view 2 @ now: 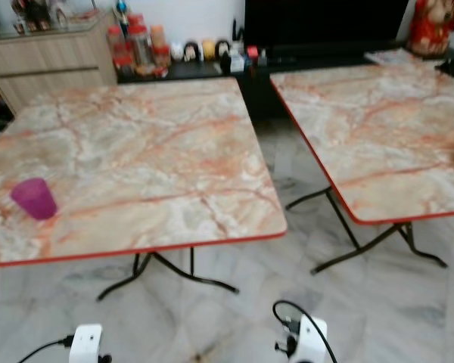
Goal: Setting the table
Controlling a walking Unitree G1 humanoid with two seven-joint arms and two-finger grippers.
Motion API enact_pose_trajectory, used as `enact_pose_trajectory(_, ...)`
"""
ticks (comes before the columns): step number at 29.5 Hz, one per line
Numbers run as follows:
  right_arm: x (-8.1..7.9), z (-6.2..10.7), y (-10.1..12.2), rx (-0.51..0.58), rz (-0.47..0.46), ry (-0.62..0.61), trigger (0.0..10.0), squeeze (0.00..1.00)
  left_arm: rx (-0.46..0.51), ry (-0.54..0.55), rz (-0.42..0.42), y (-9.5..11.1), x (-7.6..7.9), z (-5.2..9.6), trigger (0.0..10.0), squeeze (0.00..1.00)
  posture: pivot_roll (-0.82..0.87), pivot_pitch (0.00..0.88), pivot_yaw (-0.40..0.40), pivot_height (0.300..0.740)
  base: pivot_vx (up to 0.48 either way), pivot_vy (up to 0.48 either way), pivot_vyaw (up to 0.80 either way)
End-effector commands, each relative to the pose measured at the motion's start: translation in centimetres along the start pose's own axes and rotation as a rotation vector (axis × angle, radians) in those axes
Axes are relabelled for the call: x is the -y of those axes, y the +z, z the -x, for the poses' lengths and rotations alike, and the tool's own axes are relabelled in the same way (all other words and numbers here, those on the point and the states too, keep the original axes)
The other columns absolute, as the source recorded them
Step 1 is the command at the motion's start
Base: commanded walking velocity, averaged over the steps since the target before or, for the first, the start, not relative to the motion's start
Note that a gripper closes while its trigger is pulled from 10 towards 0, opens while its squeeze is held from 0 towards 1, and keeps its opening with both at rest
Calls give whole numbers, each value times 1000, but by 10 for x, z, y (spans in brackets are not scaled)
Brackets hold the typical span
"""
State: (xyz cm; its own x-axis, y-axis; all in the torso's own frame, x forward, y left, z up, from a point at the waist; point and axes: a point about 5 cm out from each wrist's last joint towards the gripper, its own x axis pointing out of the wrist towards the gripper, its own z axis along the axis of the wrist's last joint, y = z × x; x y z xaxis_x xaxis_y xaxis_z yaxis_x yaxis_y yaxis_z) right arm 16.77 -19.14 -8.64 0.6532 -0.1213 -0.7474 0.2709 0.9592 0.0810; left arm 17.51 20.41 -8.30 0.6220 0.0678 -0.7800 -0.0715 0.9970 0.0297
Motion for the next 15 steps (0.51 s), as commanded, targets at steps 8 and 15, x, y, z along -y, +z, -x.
enact_pose_trajectory(8,5,0,0,-5,10,-17,10000,0,0,-15,-10,2,3,-1,10000,0,-61,0,50,740,0,368,0)
enact_pose_trajectory(15,4,1,-2,-11,11,-14,10000,0,-2,-14,-17,1,2,0,10000,0,-57,0,50,740,0,370,0)
